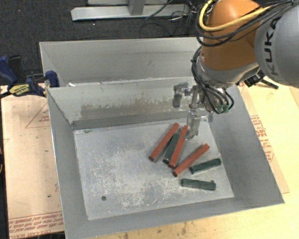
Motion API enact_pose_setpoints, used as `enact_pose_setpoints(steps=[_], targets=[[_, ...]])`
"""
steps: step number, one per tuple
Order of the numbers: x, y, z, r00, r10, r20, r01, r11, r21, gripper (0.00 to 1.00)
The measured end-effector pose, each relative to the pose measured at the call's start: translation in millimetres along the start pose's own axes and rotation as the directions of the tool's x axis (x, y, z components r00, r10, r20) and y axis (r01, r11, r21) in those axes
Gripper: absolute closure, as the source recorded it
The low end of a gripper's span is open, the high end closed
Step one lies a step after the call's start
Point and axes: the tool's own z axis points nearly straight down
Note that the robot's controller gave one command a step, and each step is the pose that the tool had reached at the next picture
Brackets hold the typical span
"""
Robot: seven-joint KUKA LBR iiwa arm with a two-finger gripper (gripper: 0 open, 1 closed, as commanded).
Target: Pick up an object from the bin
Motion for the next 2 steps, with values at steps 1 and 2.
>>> enact_pose_setpoints(steps=[1, 2], targets=[[0.0, 0.0, 0.0, 1.0, 0.0, 0.0, 0.0, 1.0, 0.0, 0.0], [-2.2, -1.4, 44.3, 0.999, -0.049, 0.008, 0.049, 0.999, 0.001, 0.0]])
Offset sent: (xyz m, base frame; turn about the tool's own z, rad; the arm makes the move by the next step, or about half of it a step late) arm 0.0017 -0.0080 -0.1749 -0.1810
